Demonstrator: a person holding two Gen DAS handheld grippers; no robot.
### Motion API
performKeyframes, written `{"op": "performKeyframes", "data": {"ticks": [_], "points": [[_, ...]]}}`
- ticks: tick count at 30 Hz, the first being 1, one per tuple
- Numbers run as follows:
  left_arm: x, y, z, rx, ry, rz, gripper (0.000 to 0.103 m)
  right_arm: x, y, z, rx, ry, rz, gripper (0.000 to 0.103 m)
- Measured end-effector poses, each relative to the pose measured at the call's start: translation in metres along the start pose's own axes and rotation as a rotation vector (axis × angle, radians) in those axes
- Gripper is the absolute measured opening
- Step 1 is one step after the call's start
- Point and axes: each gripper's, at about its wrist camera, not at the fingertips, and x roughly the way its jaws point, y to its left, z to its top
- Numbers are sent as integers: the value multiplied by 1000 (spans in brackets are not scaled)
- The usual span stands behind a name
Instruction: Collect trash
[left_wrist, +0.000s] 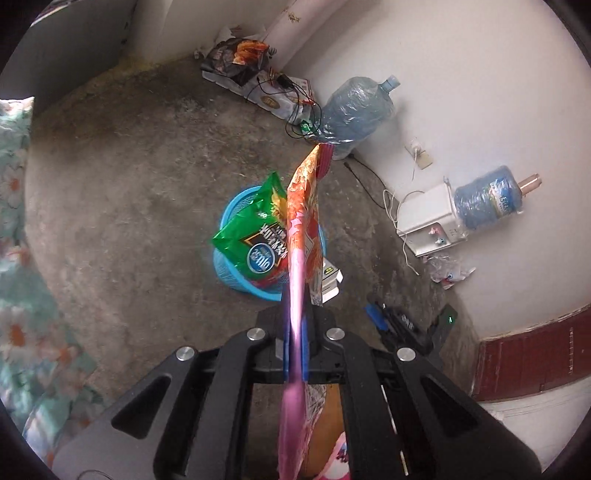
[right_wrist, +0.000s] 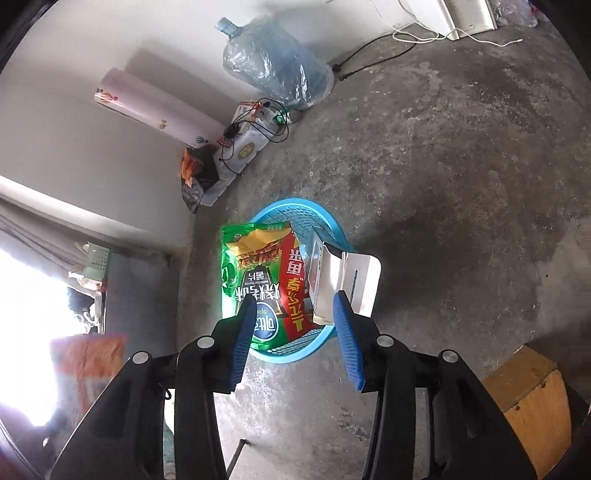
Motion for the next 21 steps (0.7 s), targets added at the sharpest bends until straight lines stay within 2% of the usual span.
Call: {"op": "performKeyframes", "data": {"ticks": [3, 4, 6, 7, 10, 13, 17, 21], "points": [[52, -2, 21, -39, -2, -54, 2, -27, -11, -4, 24, -23, 16, 43], [70, 0, 25, -71, -5, -74, 8, -33, -14, -5, 34, -22, 22, 43], [112, 6, 33, -130, 24, -88, 32, -43, -19, -7, 51, -33, 23, 43], [128, 13, 34, -164, 26, -55, 44, -45, -20, -8, 46, -31, 14, 43], [152, 27, 27, -238, 33, 4, 44, -44, -21, -9, 21, -14, 0, 43], [142, 31, 24, -261, 26, 4, 44, -41, -18, -12, 0, -10, -5, 43], [101, 22, 34, -156, -33, 2, 44, -34, -7, -20, -65, 8, -2, 43], [30, -2, 26, -23, -99, -24, 44, -38, 2, -23, -87, 8, 0, 43]]}}
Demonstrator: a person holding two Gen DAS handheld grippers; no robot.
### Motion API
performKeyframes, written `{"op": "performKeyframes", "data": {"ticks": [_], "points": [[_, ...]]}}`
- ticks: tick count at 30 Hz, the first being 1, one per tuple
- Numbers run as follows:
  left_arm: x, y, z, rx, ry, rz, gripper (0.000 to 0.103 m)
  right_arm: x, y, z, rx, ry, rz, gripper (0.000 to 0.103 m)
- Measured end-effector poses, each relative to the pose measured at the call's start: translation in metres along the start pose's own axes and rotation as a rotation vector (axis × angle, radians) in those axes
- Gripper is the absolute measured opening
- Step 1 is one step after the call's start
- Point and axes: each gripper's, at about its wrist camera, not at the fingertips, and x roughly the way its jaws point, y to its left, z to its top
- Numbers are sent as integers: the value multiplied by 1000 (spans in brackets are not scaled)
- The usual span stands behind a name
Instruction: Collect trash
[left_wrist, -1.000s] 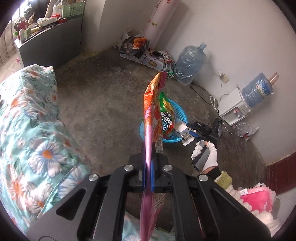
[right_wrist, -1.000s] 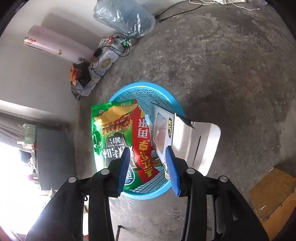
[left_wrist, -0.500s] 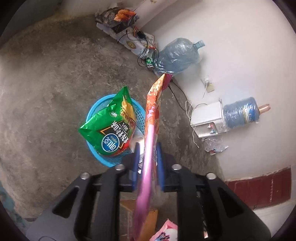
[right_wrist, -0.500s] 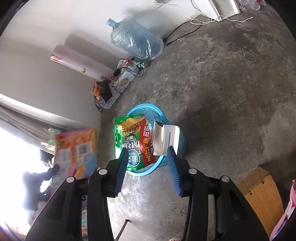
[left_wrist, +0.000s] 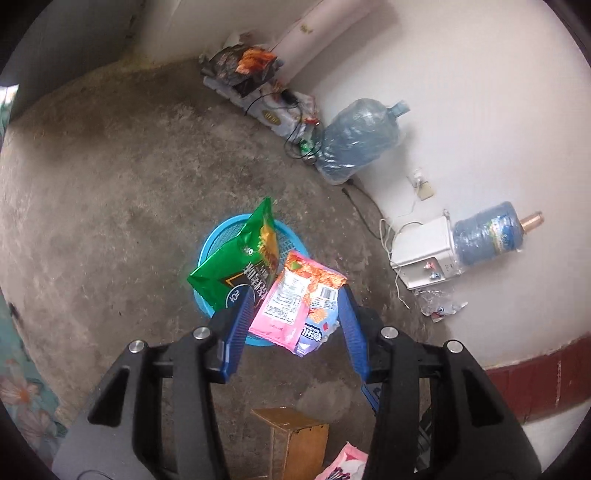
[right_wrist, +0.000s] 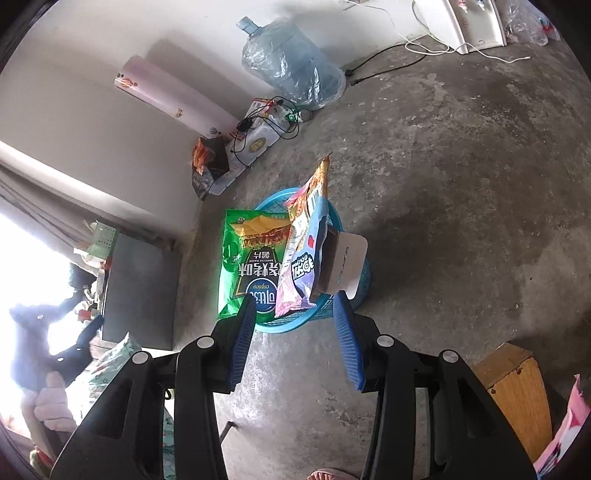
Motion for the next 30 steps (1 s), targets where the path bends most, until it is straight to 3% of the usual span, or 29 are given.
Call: {"op": "performKeyframes", "data": {"ticks": [3, 8, 10, 12, 14, 17, 19, 23, 30], "points": [[-64, -22, -17, 141, -53, -5, 46, -16, 25, -4, -87, -30, 1, 43], [-185, -50, -78, 314, -202, 81, 75, -68, 108, -28, -397, -127, 64, 44], [-228, -55, -107, 335, -278, 159, 85, -100, 148, -49, -562, -190, 106, 57], [-268, -57, -137, 331, -375, 232, 88, -132, 180, -71, -696, -249, 161, 77], [-302, -52, -169, 283, -471, 337, 94, -162, 205, -96, -802, -300, 203, 88], [-335, -38, -210, 156, -555, 459, 94, -198, 232, -132, -926, -347, 216, 96], [-350, -26, -235, 69, -597, 528, 94, -217, 246, -159, -1009, -355, 214, 96], [-359, 2, -279, -78, -542, 619, 94, -239, 264, -211, -1163, -292, 131, 96], [-366, 15, -353, -107, -482, 716, 94, -246, 233, -284, -1237, -35, 12, 96]]}}
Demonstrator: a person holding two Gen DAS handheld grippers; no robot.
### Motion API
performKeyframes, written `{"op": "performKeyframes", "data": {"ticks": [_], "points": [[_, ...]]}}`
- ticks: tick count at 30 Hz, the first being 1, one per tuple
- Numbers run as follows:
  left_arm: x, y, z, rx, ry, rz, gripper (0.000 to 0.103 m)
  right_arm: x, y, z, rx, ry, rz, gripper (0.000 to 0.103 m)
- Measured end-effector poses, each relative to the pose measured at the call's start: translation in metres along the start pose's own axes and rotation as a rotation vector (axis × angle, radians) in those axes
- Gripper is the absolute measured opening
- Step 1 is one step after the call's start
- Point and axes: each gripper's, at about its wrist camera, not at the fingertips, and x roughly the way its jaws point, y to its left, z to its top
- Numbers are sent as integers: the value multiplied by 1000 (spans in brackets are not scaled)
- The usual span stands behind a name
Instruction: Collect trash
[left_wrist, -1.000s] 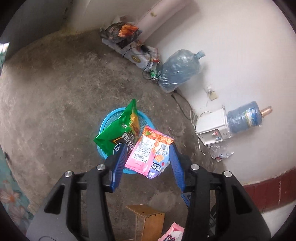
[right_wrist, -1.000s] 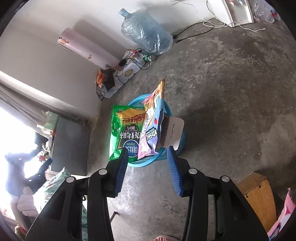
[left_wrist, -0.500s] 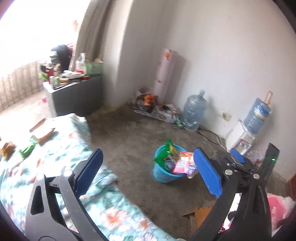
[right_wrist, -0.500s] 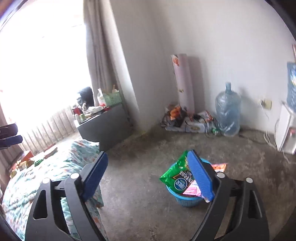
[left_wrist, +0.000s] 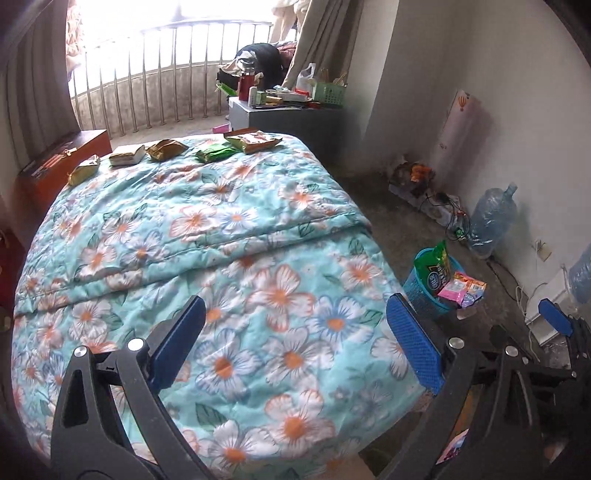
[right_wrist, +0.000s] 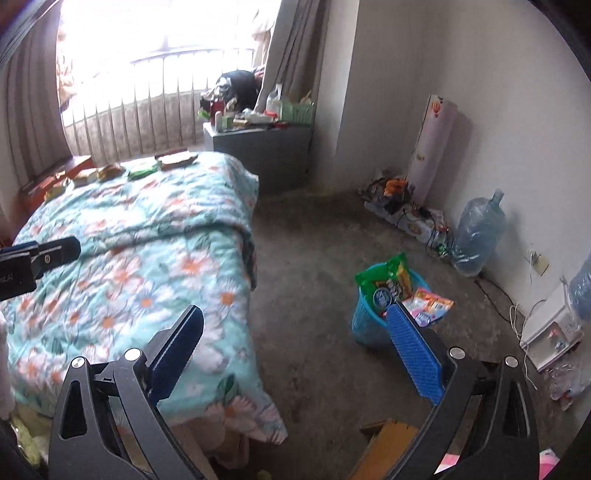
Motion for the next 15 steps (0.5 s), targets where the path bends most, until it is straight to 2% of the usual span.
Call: {"op": "performKeyframes", "data": {"ticks": [5, 10, 15], "points": [[5, 0, -31, -18, 125, 9, 94, 1, 9, -31, 17, 99, -13, 96], [-1, 1, -39, -43, 137, 27, 94, -5, 5, -37, 15, 105, -45, 96], [-9, -5, -38, -18, 120, 49, 94, -8, 1, -35, 18, 87, -59, 96]]}}
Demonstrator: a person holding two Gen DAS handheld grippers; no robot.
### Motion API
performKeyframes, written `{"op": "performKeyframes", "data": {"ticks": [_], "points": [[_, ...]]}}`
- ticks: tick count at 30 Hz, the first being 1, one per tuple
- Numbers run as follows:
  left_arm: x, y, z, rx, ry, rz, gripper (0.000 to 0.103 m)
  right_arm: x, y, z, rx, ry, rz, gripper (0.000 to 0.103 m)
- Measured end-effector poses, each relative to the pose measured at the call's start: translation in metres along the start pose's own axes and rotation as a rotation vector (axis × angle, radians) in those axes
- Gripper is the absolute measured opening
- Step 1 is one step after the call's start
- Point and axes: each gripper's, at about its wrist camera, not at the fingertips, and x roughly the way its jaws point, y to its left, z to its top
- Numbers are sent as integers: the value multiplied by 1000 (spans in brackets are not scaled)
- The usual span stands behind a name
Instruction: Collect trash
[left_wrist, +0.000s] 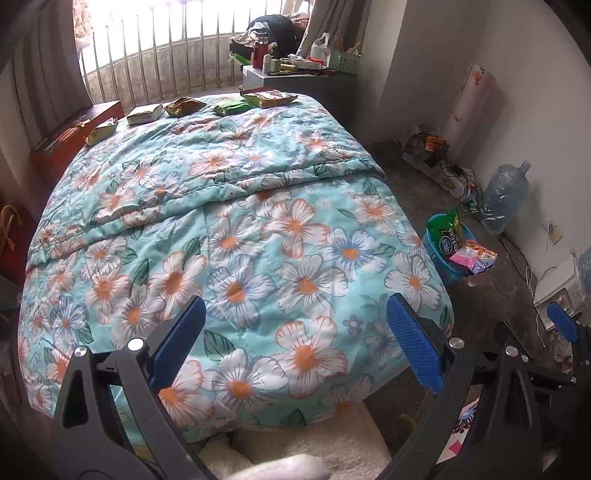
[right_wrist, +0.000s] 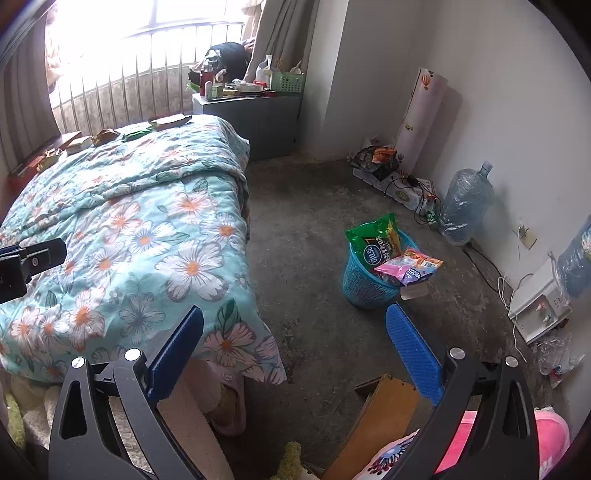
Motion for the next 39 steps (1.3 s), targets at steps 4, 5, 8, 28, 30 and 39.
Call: {"op": "performKeyframes", "data": {"ticks": [4, 5, 8, 28, 30, 39], "points": [[-5, -4, 1, 8, -15, 7, 94, 0, -4, -1, 5, -3, -10, 96], [-5, -5, 1, 9, -16, 6, 94, 0, -5, -2, 6, -3, -9, 96], [-7, -8, 2, 10, -21, 6, 94, 0, -10, -4, 21, -1, -12, 96], [-8, -21, 1, 32, -21, -2, 94, -2, -24, -5, 52, -17, -24, 96], [-8, -21, 1, 33, -18, -3, 94, -2, -24, -5, 52, -18, -25, 96], [-8, -21, 1, 33, -18, -2, 94, -2, -25, -5, 51, -17, -24, 96]]}}
